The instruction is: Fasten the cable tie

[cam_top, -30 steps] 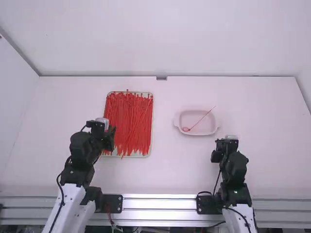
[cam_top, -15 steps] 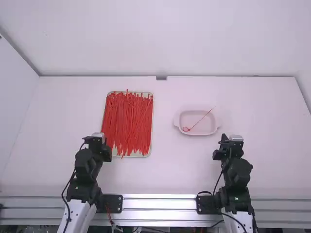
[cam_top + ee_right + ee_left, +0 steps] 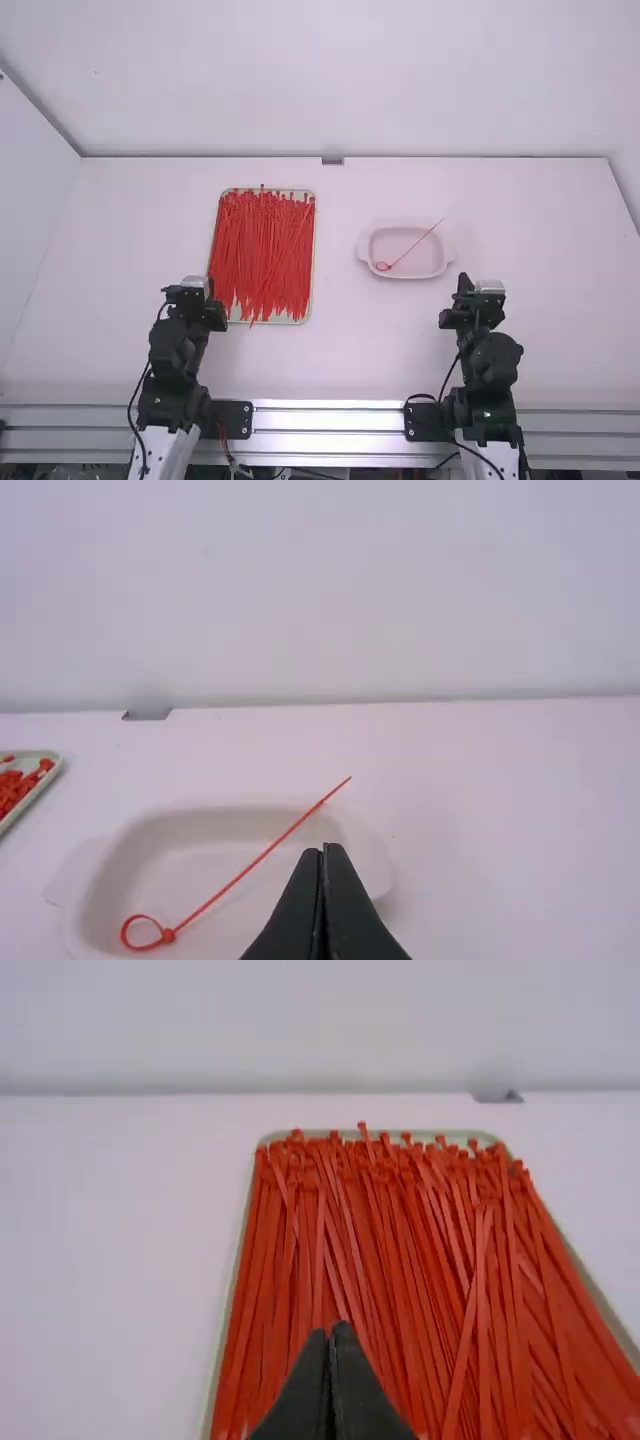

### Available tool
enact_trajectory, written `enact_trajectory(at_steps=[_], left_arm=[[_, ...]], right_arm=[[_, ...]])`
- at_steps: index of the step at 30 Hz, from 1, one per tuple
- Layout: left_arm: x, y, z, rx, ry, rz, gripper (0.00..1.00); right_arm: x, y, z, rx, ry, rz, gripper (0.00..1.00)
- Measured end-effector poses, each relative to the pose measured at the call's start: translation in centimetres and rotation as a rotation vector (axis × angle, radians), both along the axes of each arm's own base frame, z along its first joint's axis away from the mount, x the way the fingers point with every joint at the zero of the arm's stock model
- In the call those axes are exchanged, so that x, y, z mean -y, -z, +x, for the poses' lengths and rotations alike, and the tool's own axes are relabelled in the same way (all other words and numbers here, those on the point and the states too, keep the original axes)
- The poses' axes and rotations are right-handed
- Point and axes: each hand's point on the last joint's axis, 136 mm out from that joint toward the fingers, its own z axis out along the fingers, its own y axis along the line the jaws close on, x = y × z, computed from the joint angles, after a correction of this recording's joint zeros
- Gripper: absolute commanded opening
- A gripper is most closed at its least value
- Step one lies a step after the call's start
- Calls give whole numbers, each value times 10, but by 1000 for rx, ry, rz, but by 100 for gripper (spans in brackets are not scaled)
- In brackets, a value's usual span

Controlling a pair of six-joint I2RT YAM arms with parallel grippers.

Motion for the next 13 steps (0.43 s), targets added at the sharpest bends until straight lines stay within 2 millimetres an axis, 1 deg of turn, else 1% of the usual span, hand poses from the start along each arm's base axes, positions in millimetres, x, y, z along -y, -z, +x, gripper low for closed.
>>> enact_trajectory(at_steps=[7, 13], left_arm=[[0, -19, -2, 83, 0, 0, 0], [0, -29, -3, 126, 0, 0, 0]], right_arm=[[0, 0, 0, 0, 3, 2, 0], [0, 0, 0, 0, 2, 1, 0]])
